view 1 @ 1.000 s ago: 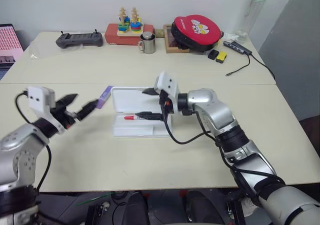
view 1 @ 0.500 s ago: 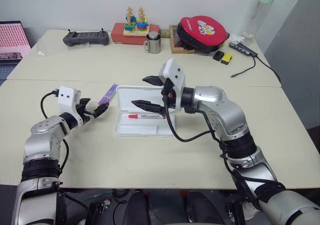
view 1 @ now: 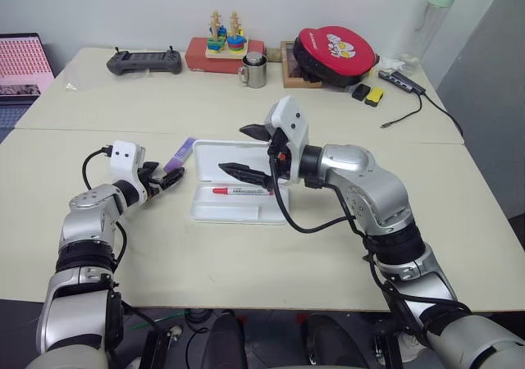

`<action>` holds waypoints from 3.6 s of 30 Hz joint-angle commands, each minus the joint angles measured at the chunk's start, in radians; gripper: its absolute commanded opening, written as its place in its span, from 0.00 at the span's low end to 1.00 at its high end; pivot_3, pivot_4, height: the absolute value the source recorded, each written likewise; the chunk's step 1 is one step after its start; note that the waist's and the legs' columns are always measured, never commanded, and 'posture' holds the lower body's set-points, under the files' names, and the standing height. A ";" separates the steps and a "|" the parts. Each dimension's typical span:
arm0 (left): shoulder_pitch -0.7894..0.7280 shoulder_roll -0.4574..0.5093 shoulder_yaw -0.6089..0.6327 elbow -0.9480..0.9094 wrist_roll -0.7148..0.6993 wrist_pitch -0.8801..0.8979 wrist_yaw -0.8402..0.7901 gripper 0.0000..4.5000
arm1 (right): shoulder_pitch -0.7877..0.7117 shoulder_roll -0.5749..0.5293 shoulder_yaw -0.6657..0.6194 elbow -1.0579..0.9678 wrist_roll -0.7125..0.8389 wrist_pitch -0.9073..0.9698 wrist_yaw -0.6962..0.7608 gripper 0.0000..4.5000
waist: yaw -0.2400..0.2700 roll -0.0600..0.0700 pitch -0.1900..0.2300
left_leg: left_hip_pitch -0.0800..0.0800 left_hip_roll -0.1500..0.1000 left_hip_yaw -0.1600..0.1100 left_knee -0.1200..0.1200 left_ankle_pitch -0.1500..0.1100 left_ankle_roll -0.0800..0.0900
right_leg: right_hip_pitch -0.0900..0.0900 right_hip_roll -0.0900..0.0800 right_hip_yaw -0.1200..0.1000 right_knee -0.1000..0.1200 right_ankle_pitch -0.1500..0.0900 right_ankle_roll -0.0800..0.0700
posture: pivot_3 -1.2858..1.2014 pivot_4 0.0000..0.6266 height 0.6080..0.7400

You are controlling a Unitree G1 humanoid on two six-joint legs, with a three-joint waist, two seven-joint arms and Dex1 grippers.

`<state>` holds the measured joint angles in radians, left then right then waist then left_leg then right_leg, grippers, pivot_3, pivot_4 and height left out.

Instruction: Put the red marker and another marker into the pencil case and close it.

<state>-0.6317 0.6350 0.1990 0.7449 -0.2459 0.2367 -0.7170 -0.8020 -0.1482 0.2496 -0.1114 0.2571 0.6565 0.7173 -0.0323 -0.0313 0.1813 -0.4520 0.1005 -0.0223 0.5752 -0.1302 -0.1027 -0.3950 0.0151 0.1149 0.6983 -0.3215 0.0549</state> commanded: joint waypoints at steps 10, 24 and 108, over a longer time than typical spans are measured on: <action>-0.105 -0.041 -0.028 0.136 0.050 -0.096 0.003 0.27 | -0.013 -0.016 -0.020 -0.059 0.018 0.000 -0.019 1.00 | 0.003 0.000 0.000 | 0.000 0.000 -0.001 0.001 0.000 0.000 | 0.001 0.000 -0.001 0.000 0.000 0.000 | 0.52 0.24 1.00; -0.007 -0.043 0.224 -0.330 -0.335 0.052 -0.072 0.27 | 0.052 -0.109 -0.111 -0.172 0.140 0.039 0.031 1.00 | 0.000 0.000 0.000 | -0.001 0.001 -0.002 0.000 0.000 0.000 | 0.001 0.000 -0.002 0.000 0.000 0.000 | 0.52 0.24 1.00; 0.074 -0.323 -0.250 -0.773 -0.152 0.135 -0.128 1.00 | 0.071 -0.048 -0.373 0.598 -0.160 -0.244 -0.726 0.30 | -0.010 0.001 0.000 | 0.002 -0.001 -0.002 0.003 0.002 0.000 | 0.007 0.000 -0.001 0.001 -0.001 0.001 | 0.52 0.24 1.00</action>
<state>-0.5313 0.3113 -0.0534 -0.0252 -0.3977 0.4019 -0.8407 -0.7224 -0.1889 -0.1011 0.5202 0.0943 0.4334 -0.0079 -0.0420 -0.0308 0.1815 -0.4499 0.0994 -0.0242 0.5780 -0.1282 -0.1027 -0.3881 0.0147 0.1137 0.6994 -0.3228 0.0556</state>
